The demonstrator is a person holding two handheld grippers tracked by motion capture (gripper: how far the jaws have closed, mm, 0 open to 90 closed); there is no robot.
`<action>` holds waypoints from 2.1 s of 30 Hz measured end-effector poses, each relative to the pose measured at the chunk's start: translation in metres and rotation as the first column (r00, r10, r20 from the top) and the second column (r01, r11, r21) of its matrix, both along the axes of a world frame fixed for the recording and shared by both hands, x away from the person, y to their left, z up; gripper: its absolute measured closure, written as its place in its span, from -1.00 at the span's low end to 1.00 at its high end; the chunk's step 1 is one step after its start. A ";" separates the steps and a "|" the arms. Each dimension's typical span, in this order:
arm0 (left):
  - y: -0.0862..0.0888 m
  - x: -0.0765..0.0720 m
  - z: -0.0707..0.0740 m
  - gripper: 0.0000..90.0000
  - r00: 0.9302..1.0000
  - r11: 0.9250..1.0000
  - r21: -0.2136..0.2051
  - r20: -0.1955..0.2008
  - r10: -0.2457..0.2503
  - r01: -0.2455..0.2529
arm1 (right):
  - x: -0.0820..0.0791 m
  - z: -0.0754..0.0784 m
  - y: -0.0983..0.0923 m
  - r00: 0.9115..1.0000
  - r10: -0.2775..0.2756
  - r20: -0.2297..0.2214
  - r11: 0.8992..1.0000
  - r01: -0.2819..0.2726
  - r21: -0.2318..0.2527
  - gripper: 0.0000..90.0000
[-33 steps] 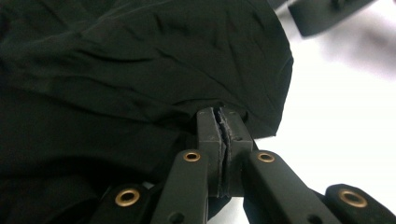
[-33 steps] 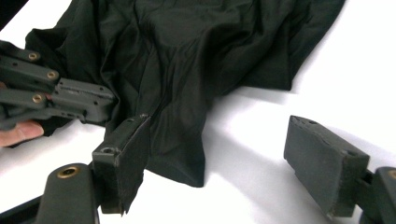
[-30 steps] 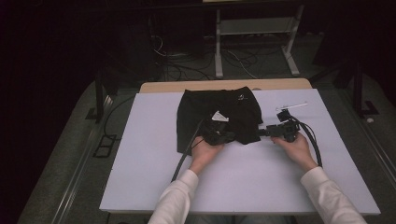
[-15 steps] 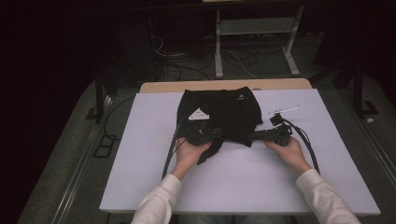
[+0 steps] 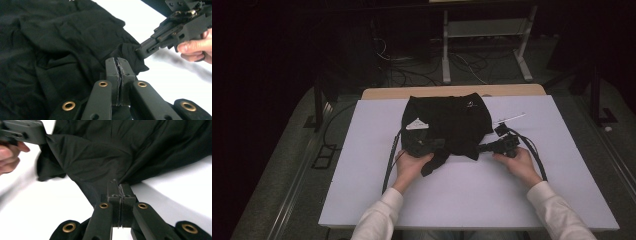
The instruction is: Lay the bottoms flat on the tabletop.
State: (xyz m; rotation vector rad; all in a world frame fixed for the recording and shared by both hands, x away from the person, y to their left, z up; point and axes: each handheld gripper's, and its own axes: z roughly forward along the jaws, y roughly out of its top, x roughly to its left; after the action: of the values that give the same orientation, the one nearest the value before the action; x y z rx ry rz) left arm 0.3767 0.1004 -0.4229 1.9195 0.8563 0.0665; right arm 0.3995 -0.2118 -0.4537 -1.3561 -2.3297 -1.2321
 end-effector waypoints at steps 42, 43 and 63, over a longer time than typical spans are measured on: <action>-0.080 -0.135 0.028 0.95 0.900 0.892 0.136 0.002 -0.436 0.431 | -0.116 0.041 -0.109 0.956 0.212 -0.202 0.974 -0.189 0.127 0.97; -0.080 -0.136 0.028 0.95 0.900 0.891 0.139 -0.001 -0.436 0.432 | -0.117 0.040 -0.110 0.955 0.214 -0.204 0.973 -0.191 0.127 0.97; -0.085 -0.145 0.003 0.95 0.887 0.869 0.184 -0.051 -0.459 0.460 | -0.144 0.025 -0.107 0.982 0.141 -0.129 0.987 -0.130 0.092 0.96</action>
State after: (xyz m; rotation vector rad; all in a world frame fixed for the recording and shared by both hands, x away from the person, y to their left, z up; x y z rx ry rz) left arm 0.2316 0.0151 -0.4198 2.2609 0.3830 -0.1501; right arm 0.2559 -0.3192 -0.4289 -1.1930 -2.2127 -1.1459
